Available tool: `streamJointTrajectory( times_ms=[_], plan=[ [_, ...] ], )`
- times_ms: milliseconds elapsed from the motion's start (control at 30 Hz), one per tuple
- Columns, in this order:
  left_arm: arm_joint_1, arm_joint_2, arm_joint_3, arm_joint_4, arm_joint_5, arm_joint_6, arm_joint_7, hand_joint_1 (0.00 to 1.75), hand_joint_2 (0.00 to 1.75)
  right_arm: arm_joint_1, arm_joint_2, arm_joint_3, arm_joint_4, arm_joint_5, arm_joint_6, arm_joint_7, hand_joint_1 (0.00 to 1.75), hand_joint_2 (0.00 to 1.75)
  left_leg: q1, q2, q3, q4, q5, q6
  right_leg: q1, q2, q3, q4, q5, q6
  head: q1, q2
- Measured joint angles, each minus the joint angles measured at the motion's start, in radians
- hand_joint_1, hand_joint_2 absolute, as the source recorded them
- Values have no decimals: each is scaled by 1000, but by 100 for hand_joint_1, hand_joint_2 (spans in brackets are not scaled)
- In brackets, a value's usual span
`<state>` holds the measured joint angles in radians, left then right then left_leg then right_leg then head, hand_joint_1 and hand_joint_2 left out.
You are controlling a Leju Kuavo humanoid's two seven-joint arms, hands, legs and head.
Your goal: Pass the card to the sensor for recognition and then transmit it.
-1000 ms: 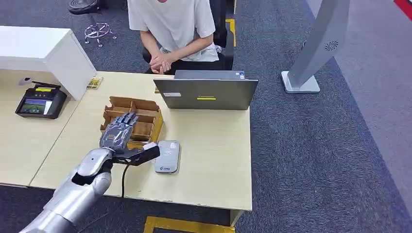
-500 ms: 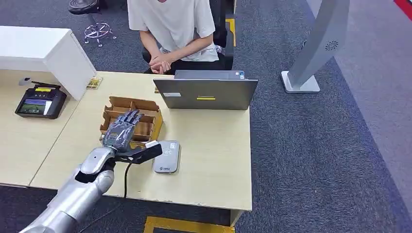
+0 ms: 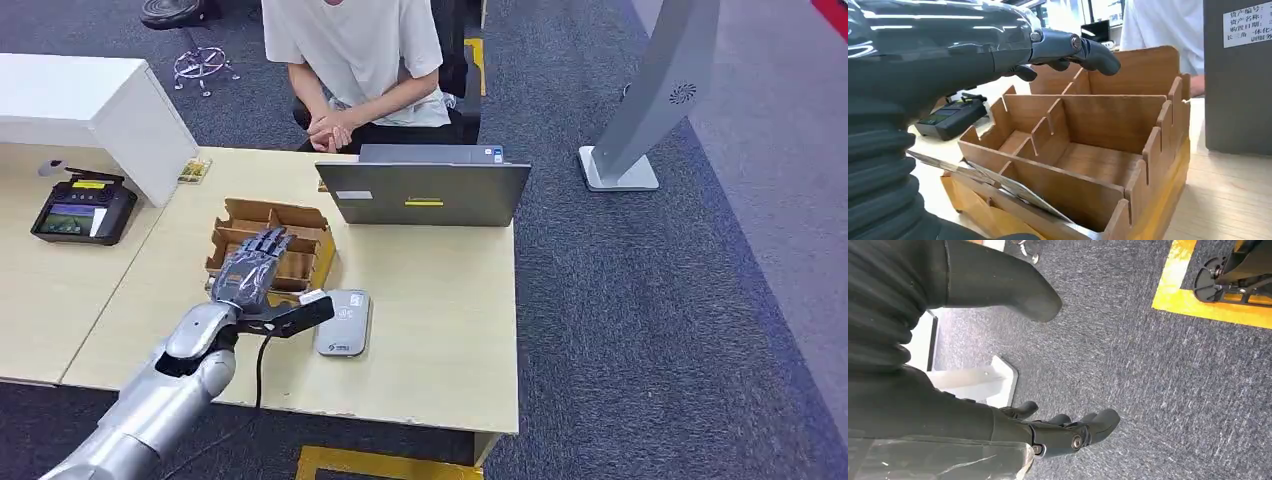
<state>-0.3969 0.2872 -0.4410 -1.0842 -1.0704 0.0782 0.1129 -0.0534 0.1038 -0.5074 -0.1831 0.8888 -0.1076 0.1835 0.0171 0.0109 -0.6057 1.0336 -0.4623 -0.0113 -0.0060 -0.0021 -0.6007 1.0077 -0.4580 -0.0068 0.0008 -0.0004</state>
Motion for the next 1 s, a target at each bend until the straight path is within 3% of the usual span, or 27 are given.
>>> streamJointTrajectory(
  times_ms=[233, 400, 1000],
  plan=[
    [-1, -1, 0, 4, 0, 0, 0, 0, 175, 0, 0, 0, 0, 0, 0, 0, 0, 175, 0, 0, 0, 0, 0, 0, 0, 0, 0, 0, 0, 0, 0, 0],
    [0, 1, 0, 8, -1, 2, 55, 0, 175, 0, 0, -2, 0, -1, -2, 0, 0, 175, 0, 0, 0, 0, 0, 0, 0, 0, 0, 0, 0, 0, 0, 0],
    [1, 5, 0, 12, -1, 2, 59, 0, 175, 0, 1, -10, 0, -1, -3, 0, 0, 175, 0, 0, 0, 0, 0, 0, 0, 0, 0, 0, 0, 0, 0, 0]
  ],
)
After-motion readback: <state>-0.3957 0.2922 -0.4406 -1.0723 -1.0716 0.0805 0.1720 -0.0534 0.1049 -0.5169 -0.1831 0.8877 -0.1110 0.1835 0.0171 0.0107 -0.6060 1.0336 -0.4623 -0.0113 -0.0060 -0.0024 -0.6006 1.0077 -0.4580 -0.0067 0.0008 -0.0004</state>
